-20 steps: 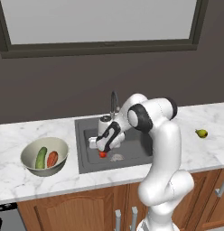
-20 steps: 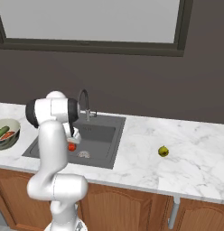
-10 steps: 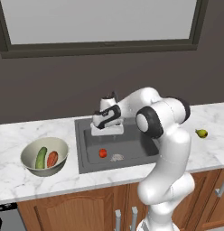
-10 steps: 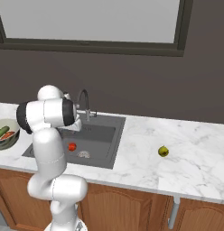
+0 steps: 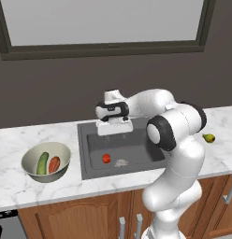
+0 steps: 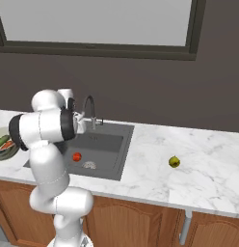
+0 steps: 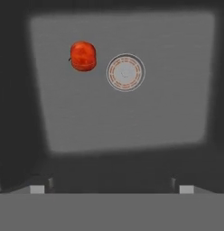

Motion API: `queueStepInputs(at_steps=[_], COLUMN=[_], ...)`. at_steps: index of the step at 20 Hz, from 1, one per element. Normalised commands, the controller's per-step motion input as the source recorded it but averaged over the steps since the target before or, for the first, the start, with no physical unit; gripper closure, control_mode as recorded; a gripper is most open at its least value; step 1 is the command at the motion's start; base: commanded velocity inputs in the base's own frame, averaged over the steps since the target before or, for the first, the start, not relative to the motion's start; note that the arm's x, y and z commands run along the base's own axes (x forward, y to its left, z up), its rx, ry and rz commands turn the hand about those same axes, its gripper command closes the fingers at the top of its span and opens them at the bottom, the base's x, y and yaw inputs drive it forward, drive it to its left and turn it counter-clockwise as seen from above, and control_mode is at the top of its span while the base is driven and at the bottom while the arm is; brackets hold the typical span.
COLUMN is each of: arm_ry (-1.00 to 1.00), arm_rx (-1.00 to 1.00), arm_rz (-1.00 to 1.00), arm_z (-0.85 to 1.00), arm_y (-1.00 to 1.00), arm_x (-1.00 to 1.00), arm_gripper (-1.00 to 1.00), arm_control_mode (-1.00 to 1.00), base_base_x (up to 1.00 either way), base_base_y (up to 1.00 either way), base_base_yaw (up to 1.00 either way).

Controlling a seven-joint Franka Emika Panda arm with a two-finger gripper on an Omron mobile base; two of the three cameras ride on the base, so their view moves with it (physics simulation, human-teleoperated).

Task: There is a mixed pile of frozen fruits and vegetables on the counter. Locate all the frozen vegetables and place the items in a bowl on the counter. Take all the frozen fruits and defrost them in a running sink.

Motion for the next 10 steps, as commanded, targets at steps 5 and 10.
queueStepInputs(at_steps=[5,10], arm_ry=[0.16,0.02], arm_rx=[-0.02,-0.08], arm_rz=[0.0,-0.04], arm_z=[0.42,0.05], arm_y=[-0.2,-0.24], arm_x=[-0.52,-0.58], arm_gripper=[-1.0,-1.0], arm_control_mode=[-1.0,-1.0], base_base_x=[0.0,0.0], base_base_y=[0.0,0.0], base_base_yaw=[0.0,0.0])
